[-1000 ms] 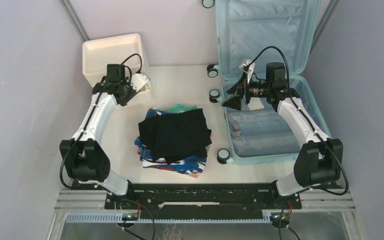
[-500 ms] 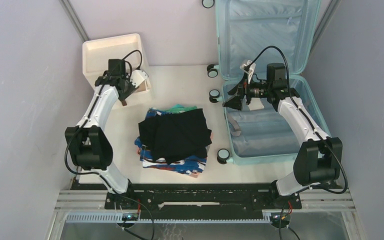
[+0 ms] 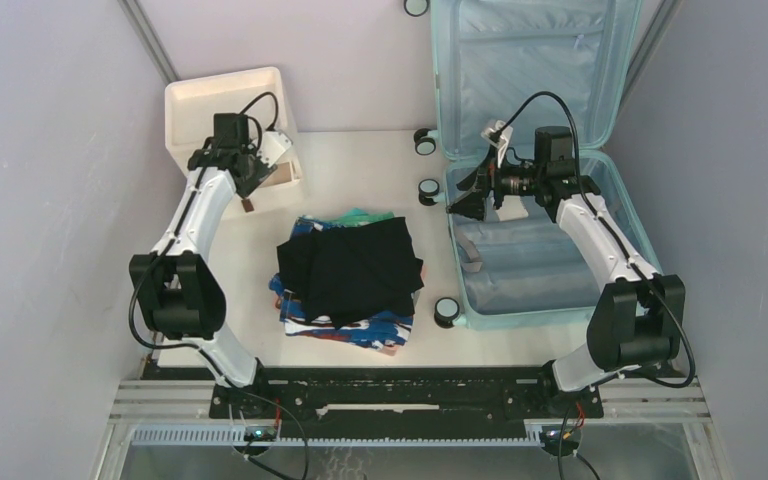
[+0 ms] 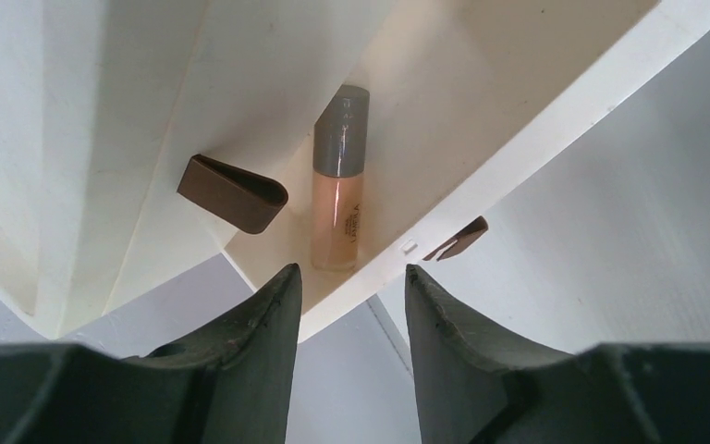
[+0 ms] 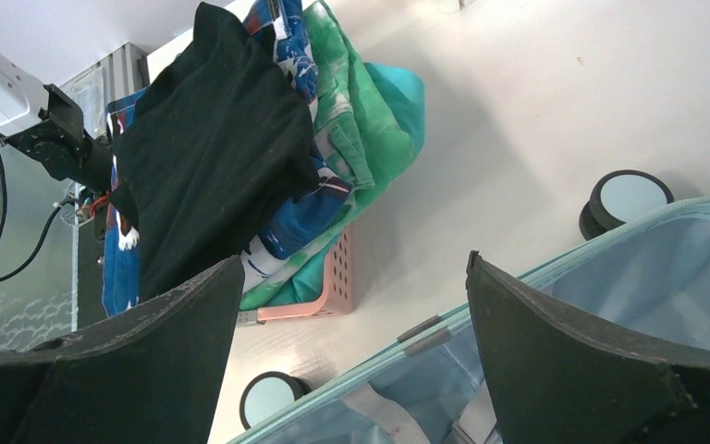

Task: Open, take out, and arrange the luggage

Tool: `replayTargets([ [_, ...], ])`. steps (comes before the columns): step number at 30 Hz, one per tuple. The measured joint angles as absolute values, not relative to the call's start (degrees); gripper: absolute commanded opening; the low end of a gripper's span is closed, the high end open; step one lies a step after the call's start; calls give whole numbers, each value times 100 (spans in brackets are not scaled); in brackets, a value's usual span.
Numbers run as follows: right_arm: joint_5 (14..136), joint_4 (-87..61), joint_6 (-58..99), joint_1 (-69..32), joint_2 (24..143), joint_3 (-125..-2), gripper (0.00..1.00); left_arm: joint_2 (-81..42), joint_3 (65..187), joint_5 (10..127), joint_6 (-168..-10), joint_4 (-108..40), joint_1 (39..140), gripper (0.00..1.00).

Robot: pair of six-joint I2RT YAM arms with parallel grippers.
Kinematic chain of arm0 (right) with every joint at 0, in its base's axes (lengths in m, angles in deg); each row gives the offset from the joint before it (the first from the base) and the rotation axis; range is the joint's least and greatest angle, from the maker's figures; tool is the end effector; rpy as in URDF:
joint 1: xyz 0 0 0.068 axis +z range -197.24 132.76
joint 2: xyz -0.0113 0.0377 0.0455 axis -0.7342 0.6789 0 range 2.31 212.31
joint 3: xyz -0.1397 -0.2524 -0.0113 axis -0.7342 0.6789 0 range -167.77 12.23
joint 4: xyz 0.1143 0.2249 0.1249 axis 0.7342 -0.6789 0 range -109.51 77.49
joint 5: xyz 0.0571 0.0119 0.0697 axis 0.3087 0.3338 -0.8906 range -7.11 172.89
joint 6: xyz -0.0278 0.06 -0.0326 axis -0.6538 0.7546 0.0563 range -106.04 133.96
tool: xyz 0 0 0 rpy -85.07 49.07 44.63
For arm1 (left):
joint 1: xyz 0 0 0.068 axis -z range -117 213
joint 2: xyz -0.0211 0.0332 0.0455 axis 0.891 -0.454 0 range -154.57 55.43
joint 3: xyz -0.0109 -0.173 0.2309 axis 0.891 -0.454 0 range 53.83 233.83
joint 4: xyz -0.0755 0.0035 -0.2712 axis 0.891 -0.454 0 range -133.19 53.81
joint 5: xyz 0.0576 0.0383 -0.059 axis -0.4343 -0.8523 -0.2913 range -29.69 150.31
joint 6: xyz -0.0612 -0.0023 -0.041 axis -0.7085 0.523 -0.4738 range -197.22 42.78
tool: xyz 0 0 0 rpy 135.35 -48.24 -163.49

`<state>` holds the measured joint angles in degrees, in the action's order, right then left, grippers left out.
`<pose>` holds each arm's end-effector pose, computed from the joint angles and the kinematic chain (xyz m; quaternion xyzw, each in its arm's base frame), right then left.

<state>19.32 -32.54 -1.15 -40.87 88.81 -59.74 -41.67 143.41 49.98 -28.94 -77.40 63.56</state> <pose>0.3509 0.0947 0.3271 -0.3809 0.6937 0.4348 0.4297 0.4154 0.0069 0.3153 0.3564 0.8618 0.2190 0.2870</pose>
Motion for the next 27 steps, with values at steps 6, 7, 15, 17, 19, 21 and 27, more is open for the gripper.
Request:
replayTargets([
  [6, 1932, -3292, -124, -4120, 8883, -5974, 97, -4065, 14310, 5066, -3397, -7701, 6356, 44],
  [7, 1932, -3300, -128, -4124, 8885, -5974, 97, -3984, 14251, 5121, -3537, -7642, 6356, 41],
  [15, 1930, -3340, -179, -4155, 8957, -5974, 96, -2528, 12678, 5613, -4855, -6757, 6345, 17],
  [17, 1930, -3338, -179, -4157, 8996, -5974, 97, -2170, 12157, 5724, -5257, -6379, 6286, 12],
  [19, 1932, -3333, -179, -4157, 9027, -5974, 97, -1870, 11576, 5792, -5703, -5894, 6163, 7],
  [21, 1930, -3333, -179, -4161, 9062, -5974, 96, -1713, 11113, 5825, -6129, -5480, 6043, 2],
  [27, 1930, -3333, -179, -4166, 9136, -5974, 96, -1658, 10114, 6373, -7489, -4342, 5527, 0],
])
